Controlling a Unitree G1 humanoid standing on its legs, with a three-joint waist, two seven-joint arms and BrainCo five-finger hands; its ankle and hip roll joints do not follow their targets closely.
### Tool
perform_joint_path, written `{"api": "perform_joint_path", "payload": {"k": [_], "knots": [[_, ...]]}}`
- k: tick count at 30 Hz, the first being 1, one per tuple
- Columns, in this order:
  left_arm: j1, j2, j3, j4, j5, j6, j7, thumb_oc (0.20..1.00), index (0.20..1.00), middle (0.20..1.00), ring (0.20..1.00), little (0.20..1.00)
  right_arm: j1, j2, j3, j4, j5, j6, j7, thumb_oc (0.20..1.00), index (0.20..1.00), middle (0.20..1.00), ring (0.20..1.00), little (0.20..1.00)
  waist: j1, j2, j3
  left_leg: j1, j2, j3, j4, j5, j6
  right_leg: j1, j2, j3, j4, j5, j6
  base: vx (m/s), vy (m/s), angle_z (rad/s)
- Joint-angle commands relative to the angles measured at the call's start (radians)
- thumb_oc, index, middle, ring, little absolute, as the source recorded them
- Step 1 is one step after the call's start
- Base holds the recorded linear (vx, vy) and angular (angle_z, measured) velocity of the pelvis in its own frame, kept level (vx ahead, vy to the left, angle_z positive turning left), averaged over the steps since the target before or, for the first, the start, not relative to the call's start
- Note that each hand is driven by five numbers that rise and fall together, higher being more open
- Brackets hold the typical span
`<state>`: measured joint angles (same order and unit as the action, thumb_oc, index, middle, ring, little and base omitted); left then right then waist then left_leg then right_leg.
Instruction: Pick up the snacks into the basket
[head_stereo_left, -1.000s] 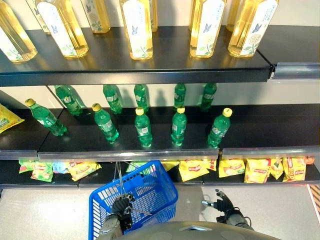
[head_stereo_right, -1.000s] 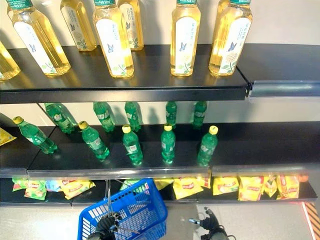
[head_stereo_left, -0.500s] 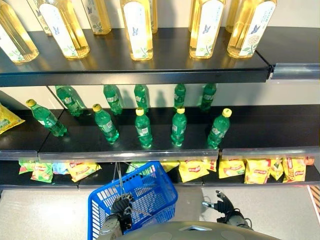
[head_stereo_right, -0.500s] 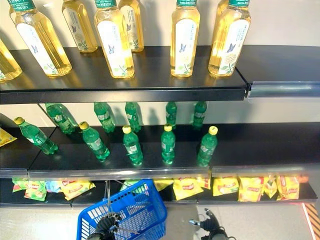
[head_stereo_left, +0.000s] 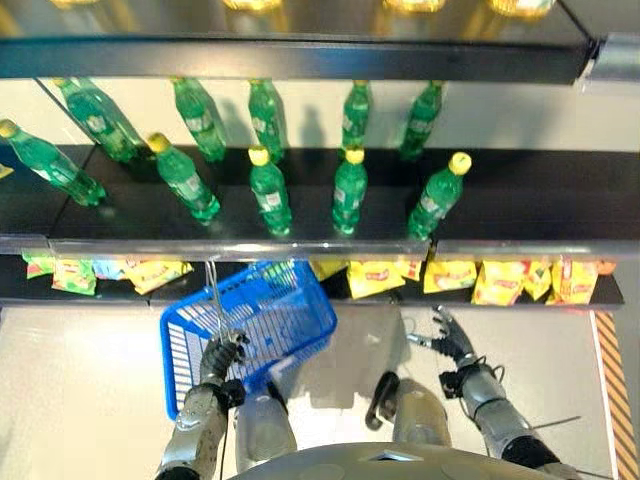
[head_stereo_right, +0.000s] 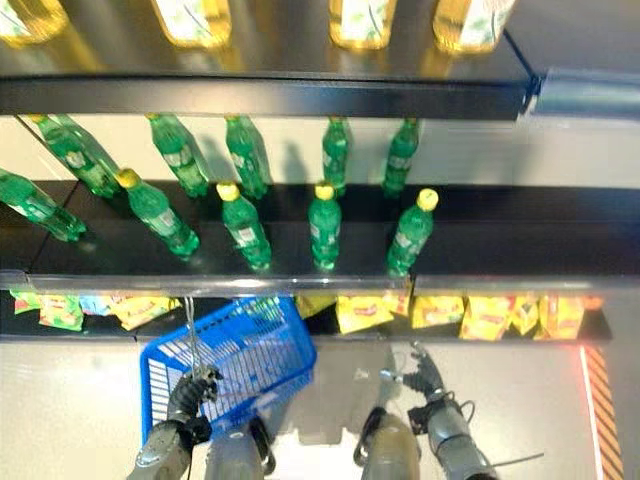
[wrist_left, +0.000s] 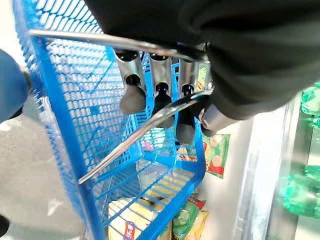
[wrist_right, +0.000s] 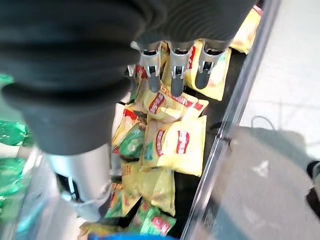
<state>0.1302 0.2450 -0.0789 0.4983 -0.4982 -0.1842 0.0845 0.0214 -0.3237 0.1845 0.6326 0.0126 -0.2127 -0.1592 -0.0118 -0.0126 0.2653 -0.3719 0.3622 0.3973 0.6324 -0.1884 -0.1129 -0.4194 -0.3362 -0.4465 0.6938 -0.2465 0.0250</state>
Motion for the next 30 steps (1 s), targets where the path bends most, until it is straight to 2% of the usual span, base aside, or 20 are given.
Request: {"api": "perform_joint_path", "payload": {"k": [1, 7, 9, 15, 17, 20, 24, 30], "knots": [[-0.015, 0.007, 0.000, -0.141, -0.045, -0.101, 0.021, 0.200, 0.200, 0.200, 0.200, 0.200, 0.004, 0.000, -0.032, -0.081, 0.010, -0.043, -0.014, 1.000, 1.000, 1.000, 1.000, 1.000, -0.007, 0.006, -0.029, -0.093, 0.032, -0.011, 0.129, -0.029, 0.029, 0.010, -0.039, 0.003, 0.045, 0.008, 0.095, -0.04, 0.002, -0.09], [-0.030, 0.006, 0.006, -0.145, -0.043, -0.099, 0.041, 0.200, 0.200, 0.200, 0.200, 0.200, 0.005, -0.001, -0.027, -0.150, 0.014, -0.059, -0.007, 1.000, 1.000, 1.000, 1.000, 1.000, -0.009, 0.005, -0.032, -0.118, 0.057, -0.001, 0.202, -0.073, 0.034, -0.039, -0.055, 0.028, 0.119, -0.032, 0.087, 0.00, 0.009, -0.07], [-0.020, 0.010, 0.011, -0.152, -0.043, -0.100, 0.037, 0.200, 0.200, 0.200, 0.200, 0.200, 0.043, -0.008, -0.051, -0.255, 0.109, -0.099, 0.037, 1.000, 1.000, 1.000, 1.000, 1.000, -0.018, 0.004, -0.029, -0.114, 0.065, 0.004, 0.219, -0.087, 0.038, -0.046, -0.059, 0.033, 0.133, -0.040, 0.087, 0.01, 0.008, -0.02], [-0.006, 0.012, 0.017, -0.131, -0.052, -0.112, 0.039, 0.200, 0.200, 0.200, 0.200, 0.200, 0.137, -0.016, -0.106, -0.475, 0.174, -0.154, 0.062, 1.000, 1.000, 1.000, 1.000, 1.000, -0.039, 0.004, -0.031, -0.098, 0.073, 0.023, 0.217, -0.091, 0.035, -0.044, -0.060, 0.042, 0.137, -0.047, 0.092, 0.03, 0.016, -0.05], [0.001, 0.010, 0.020, -0.127, -0.056, -0.121, 0.047, 0.200, 0.200, 0.200, 0.200, 0.200, 0.188, -0.018, -0.139, -0.613, 0.207, -0.189, 0.074, 1.000, 1.000, 1.000, 1.000, 1.000, -0.053, 0.003, -0.032, -0.091, 0.077, 0.030, 0.212, -0.089, 0.034, -0.037, -0.059, 0.039, 0.130, -0.047, 0.094, 0.02, 0.007, -0.02], [0.014, 0.010, 0.017, -0.132, -0.057, -0.123, 0.047, 0.200, 0.200, 0.200, 0.200, 0.200, 0.215, -0.017, -0.158, -0.680, 0.233, -0.201, 0.081, 1.000, 1.000, 1.000, 1.000, 1.000, -0.057, 0.005, -0.033, -0.089, 0.079, 0.032, 0.209, -0.087, 0.033, -0.032, -0.057, 0.039, 0.126, -0.048, 0.094, 0.02, 0.004, -0.08], [0.027, 0.014, 0.007, -0.135, -0.076, -0.130, 0.045, 0.200, 0.200, 0.200, 0.200, 0.200, 0.209, -0.009, -0.181, -0.731, 0.256, -0.210, 0.047, 1.000, 1.000, 1.000, 1.000, 1.000, -0.063, 0.004, -0.035, -0.079, 0.078, 0.037, 0.194, -0.079, 0.031, -0.023, -0.051, 0.038, 0.114, -0.042, 0.095, 0.02, 0.004, -0.03], [0.046, 0.019, -0.008, -0.179, -0.088, -0.132, 0.040, 0.200, 0.200, 0.200, 0.200, 0.200, 0.163, -0.021, -0.231, -0.797, 0.179, -0.216, -0.029, 1.000, 1.000, 1.000, 1.000, 1.000, -0.056, 0.006, -0.032, -0.073, 0.081, 0.035, 0.186, -0.074, 0.029, -0.006, -0.049, 0.027, 0.106, -0.045, 0.095, 0.02, 0.001, 0.00]]}}
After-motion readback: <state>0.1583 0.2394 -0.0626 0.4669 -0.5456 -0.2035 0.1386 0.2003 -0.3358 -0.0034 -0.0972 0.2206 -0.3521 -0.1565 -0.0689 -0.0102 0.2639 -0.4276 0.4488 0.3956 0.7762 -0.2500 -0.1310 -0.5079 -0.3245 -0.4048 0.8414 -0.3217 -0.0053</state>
